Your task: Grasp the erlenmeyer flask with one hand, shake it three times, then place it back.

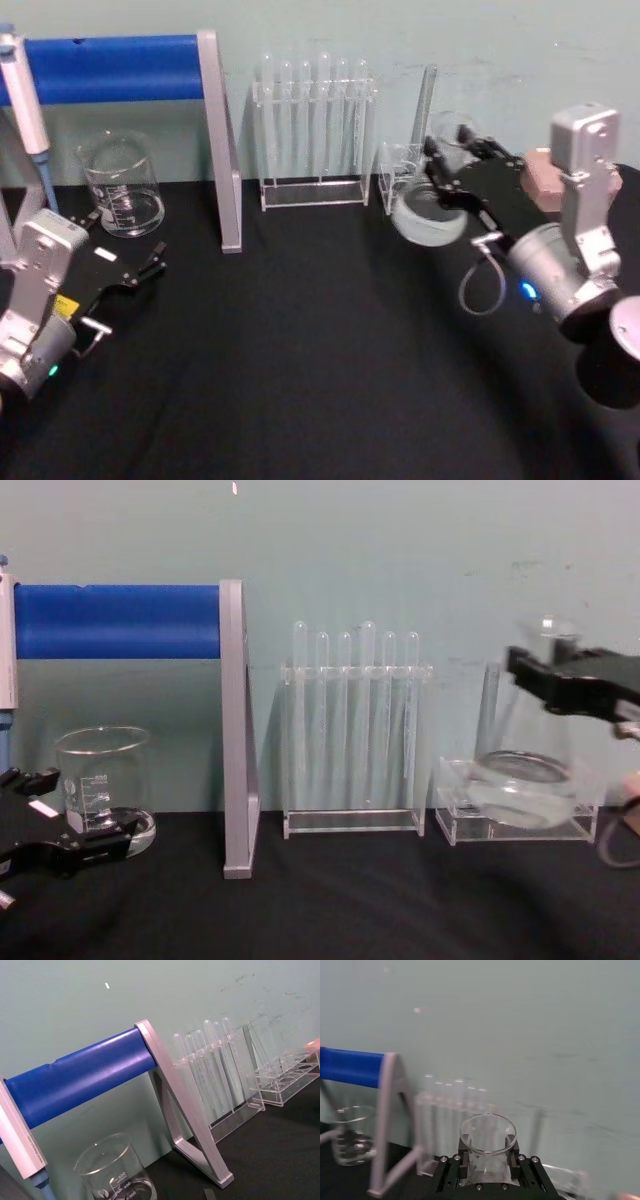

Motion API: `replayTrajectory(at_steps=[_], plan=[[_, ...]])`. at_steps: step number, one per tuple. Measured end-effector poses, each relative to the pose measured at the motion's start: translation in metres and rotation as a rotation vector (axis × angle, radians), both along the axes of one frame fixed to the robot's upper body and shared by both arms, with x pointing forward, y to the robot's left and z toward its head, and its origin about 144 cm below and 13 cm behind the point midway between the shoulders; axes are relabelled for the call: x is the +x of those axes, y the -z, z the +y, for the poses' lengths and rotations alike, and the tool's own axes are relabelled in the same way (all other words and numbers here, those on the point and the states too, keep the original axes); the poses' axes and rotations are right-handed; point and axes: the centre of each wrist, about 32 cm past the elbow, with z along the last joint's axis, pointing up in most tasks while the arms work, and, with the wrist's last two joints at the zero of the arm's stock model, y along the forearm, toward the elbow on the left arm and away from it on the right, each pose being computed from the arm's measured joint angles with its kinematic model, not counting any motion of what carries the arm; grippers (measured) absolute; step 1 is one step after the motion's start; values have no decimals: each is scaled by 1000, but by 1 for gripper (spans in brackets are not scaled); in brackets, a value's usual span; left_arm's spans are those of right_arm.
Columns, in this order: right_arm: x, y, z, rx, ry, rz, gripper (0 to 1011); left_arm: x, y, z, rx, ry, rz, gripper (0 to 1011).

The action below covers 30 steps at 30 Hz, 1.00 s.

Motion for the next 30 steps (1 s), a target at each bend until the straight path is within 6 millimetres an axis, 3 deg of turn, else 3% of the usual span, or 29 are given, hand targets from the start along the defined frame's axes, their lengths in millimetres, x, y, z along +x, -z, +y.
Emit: replayTrajectory(at_steps=[8,14,30], plan=[[-12,1,-18,-1,104,8,449,0,0,0,0,0,0,1001],[-13,1,-16,0,90,11,449,0,0,0,0,0,0,1001],[0,5,32,-17,-230,32,449,0,0,0,0,0,0,1001]])
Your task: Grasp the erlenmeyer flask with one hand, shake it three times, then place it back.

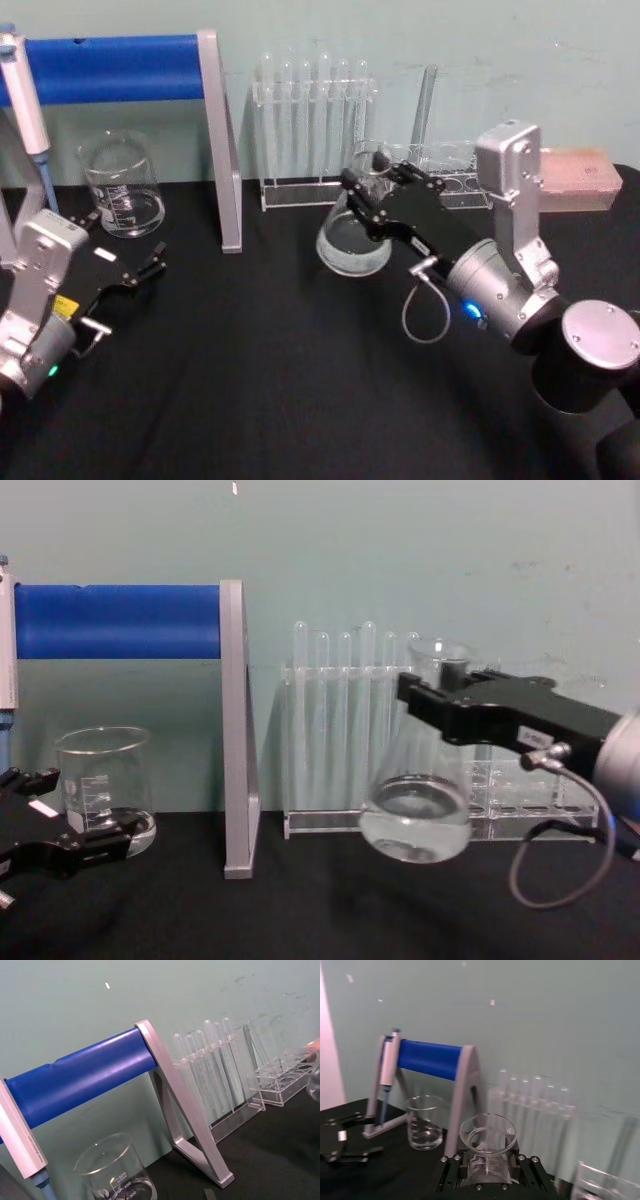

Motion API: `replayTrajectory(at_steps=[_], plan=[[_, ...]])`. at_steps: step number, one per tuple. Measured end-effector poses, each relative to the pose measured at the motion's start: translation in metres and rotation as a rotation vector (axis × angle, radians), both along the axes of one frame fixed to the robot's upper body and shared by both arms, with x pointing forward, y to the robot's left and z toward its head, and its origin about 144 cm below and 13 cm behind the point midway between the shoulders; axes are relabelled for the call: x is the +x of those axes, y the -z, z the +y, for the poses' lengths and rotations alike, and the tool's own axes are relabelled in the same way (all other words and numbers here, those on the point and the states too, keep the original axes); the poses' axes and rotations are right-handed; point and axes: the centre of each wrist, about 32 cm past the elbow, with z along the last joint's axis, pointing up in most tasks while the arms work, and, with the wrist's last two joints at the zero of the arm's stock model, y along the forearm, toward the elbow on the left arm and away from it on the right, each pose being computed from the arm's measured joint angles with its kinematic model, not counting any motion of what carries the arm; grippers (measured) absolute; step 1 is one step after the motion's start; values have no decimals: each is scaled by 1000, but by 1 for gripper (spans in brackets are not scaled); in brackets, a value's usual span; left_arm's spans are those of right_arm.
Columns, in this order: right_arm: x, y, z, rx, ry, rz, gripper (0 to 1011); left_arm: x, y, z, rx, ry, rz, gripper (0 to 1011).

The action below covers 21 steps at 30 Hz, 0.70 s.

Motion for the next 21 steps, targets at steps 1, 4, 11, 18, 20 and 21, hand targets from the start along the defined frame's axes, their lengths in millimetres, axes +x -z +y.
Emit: replayTrajectory(at_steps=[1,4,11,18,20,21], plan=[[0,0,1,0,-8,0,449,0,0,0,0,0,0,1001],[2,0,5,-1,-34,1,449,0,0,0,0,0,0,1001],[3,1,6,-5,-55,7,450,0,0,0,0,0,0,1001],[4,1,3,-9,-67,12,449,0,0,0,0,0,0,1001],[5,1,3,-9,-73,15,449,0,0,0,0,0,0,1001],[5,1,2,-10,-81,20,449,0,0,0,0,0,0,1001]])
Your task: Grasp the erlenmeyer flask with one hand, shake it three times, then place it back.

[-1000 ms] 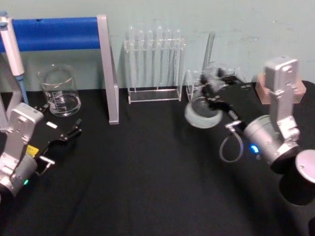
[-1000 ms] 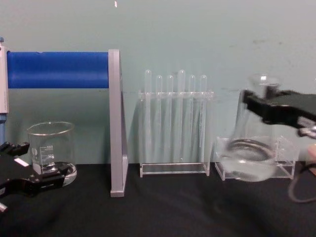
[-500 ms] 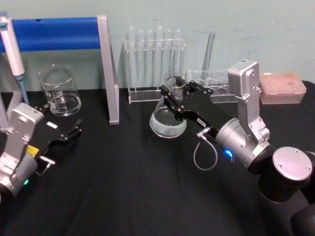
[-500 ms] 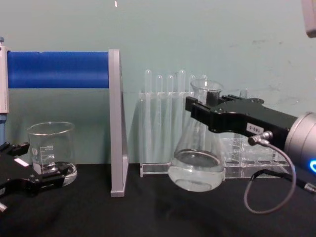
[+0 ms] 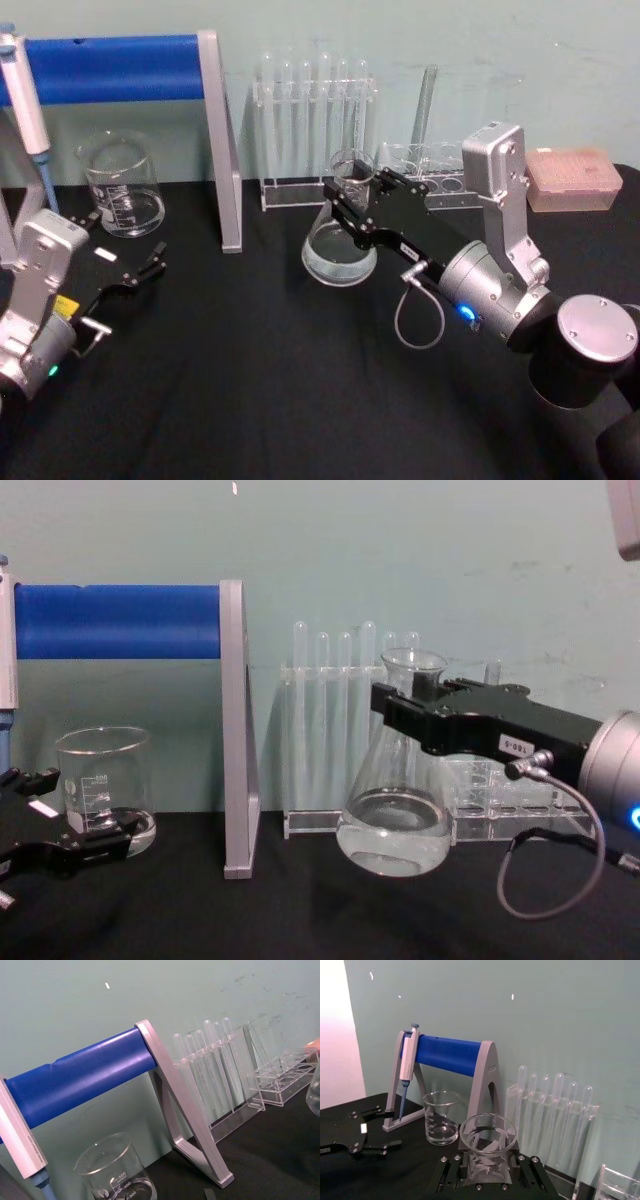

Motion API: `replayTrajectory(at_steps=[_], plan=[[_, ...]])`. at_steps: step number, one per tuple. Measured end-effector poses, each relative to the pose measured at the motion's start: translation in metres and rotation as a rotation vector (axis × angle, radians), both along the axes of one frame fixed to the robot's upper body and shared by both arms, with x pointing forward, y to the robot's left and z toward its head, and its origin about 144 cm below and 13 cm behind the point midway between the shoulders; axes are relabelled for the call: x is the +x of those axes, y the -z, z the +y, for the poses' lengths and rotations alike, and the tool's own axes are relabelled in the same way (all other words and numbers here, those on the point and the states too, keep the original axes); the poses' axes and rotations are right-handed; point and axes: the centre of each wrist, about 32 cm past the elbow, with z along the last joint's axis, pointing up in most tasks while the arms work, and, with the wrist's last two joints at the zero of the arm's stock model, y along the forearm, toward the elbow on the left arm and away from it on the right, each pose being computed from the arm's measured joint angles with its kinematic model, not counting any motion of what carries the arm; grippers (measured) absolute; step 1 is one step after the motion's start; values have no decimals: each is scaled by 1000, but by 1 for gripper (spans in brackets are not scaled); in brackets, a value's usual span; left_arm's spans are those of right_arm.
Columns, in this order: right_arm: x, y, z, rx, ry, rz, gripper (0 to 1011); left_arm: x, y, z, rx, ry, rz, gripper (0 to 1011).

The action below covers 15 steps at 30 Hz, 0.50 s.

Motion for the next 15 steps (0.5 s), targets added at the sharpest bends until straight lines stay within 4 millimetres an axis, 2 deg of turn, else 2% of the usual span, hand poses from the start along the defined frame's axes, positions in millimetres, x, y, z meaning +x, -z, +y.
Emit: replayTrajectory(at_steps=[15], plan=[[2,10,-11,-20,-111,30,449,0,0,0,0,0,0,1001]])
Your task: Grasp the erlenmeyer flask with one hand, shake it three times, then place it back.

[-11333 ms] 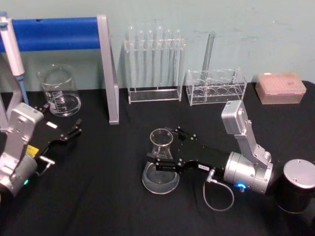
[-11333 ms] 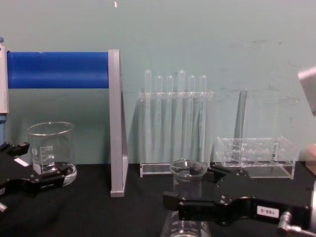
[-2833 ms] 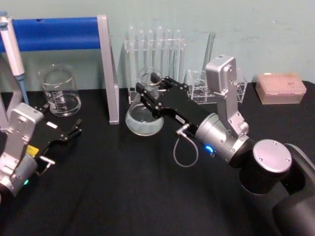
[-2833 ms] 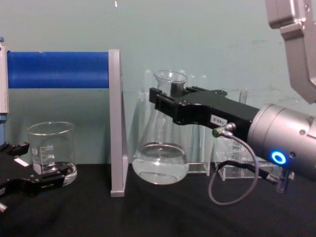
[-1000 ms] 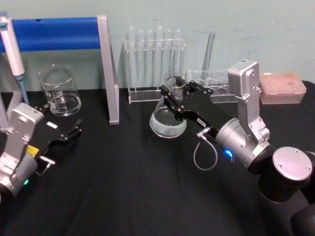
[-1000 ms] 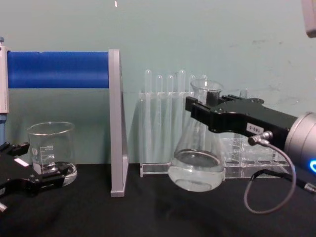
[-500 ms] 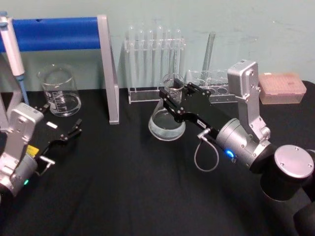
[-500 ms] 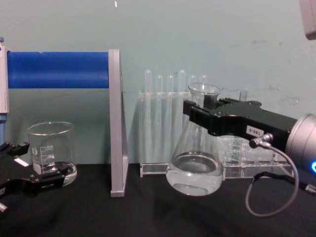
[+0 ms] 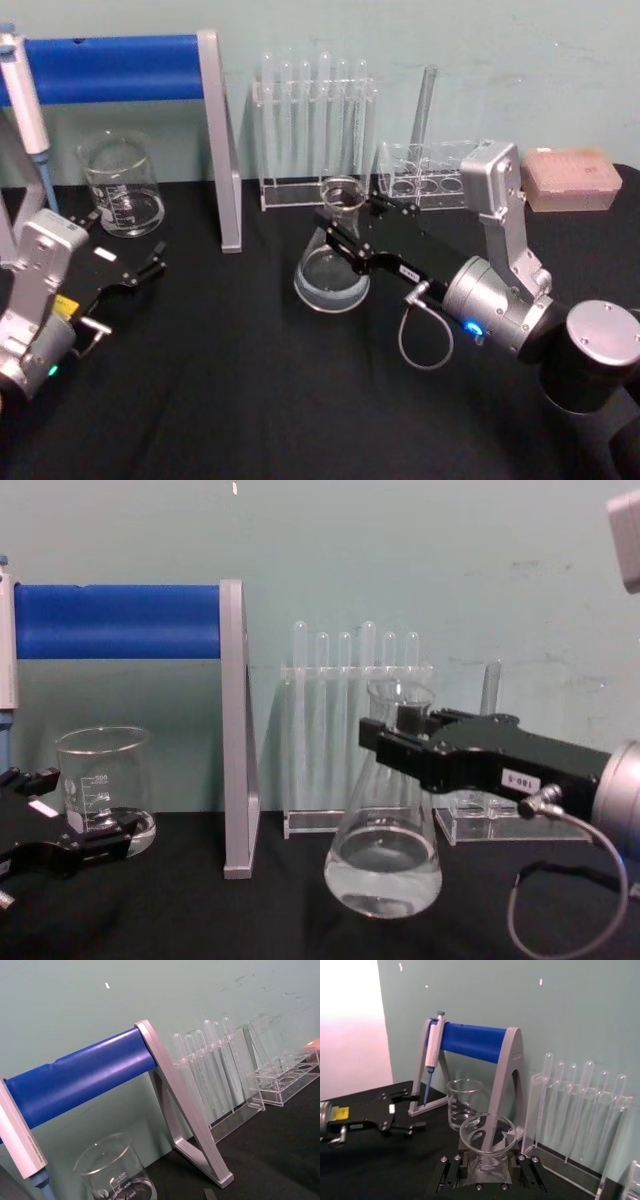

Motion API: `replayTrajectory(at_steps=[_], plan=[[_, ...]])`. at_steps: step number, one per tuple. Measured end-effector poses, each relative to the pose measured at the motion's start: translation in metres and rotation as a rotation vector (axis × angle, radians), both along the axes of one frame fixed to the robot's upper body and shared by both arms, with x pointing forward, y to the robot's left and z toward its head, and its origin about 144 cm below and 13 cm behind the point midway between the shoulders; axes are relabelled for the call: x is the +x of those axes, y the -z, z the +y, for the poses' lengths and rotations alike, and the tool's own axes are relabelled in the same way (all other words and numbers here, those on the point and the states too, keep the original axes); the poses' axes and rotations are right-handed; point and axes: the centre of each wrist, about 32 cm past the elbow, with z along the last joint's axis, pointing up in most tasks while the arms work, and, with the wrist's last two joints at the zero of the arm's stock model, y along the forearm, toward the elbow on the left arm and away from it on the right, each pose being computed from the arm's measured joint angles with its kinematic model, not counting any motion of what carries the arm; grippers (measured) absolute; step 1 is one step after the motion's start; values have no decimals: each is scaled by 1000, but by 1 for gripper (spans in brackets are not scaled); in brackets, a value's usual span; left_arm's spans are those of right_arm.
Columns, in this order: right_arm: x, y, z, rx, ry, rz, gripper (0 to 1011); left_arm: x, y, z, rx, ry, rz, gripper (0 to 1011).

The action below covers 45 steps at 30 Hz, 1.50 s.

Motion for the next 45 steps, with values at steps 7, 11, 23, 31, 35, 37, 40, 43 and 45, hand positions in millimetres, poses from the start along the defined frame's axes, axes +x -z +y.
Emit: replayTrajectory(at_steps=[7,11,23,31,35,37,40,43,45], plan=[[-2,9,-6,-16,-38,15,449,0,0,0,0,0,0,1001],[-2,15,-10,-15,-69,29,449,0,0,0,0,0,0,1001],[0,27,-13,-24,-125,61,449,0,0,0,0,0,0,1001],[0,33,-12,-30,-144,78,449,0,0,0,0,0,0,1001],[0,34,-12,-32,-148,82,449,0,0,0,0,0,0,1001],[0,35,-13,-35,-151,85,449,0,0,0,0,0,0,1001],[0,35,-14,-40,-154,87,449,0,0,0,0,0,0,1001],[0,36,-14,-43,-156,88,449,0,0,0,0,0,0,1001],[0,36,-14,-47,-159,90,449,0,0,0,0,0,0,1001]])
